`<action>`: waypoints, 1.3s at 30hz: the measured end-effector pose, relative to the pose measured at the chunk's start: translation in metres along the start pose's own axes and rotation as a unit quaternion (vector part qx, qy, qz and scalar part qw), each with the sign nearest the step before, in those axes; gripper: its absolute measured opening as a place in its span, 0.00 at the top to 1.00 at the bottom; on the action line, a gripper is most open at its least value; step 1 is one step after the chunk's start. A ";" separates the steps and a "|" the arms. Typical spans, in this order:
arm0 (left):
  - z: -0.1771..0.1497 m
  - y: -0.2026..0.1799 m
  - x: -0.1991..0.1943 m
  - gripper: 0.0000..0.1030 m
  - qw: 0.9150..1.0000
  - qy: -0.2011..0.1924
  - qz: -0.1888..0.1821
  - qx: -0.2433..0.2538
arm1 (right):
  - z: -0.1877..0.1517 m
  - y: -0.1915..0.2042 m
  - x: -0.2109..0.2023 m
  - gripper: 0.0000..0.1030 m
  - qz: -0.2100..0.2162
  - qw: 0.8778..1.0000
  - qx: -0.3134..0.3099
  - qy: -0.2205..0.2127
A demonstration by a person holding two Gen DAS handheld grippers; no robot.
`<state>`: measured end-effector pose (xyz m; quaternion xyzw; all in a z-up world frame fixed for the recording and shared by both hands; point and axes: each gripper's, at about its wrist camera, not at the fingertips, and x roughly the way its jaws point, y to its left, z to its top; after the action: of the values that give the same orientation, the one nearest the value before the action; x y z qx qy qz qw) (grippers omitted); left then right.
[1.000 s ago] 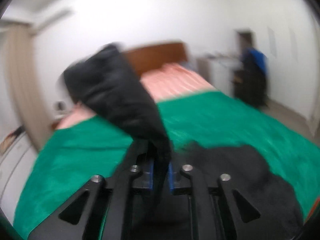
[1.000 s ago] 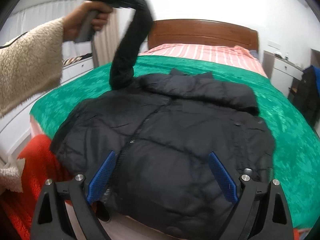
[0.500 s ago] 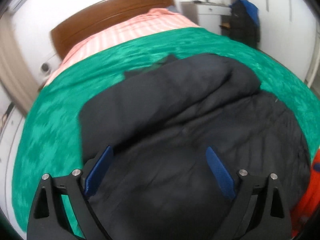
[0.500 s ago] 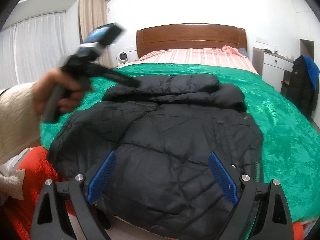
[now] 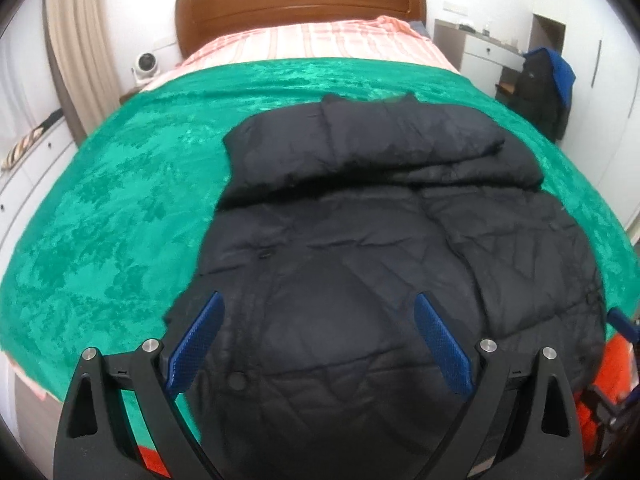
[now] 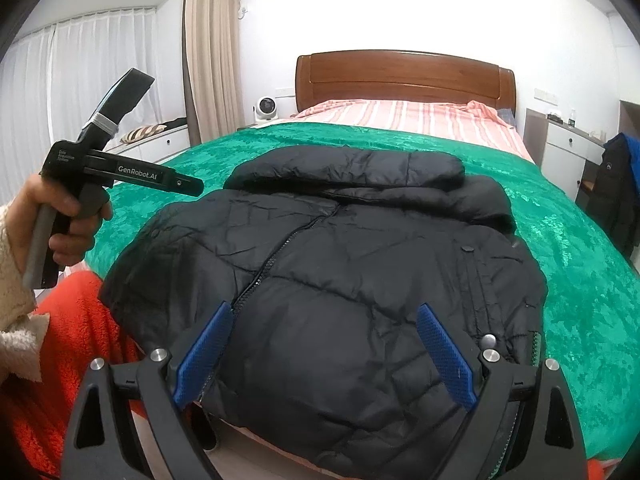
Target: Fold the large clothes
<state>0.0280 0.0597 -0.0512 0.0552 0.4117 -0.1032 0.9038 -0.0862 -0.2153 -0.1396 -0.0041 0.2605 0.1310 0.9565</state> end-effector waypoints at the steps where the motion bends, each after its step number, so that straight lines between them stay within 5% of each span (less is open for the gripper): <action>1: 0.002 -0.005 0.001 0.06 1.000 -0.001 -0.003 0.002 | 0.000 0.000 -0.001 0.10 -0.001 1.000 0.001 -0.001; 39: -0.006 0.001 0.000 0.06 0.999 -0.004 -0.007 -0.036 | -0.005 0.011 0.012 0.10 0.004 1.000 -0.013 0.021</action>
<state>0.0245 0.0619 -0.0552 0.0189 0.4119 -0.0947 0.9061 -0.0814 -0.2018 -0.1498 -0.0187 0.2789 0.1381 0.9502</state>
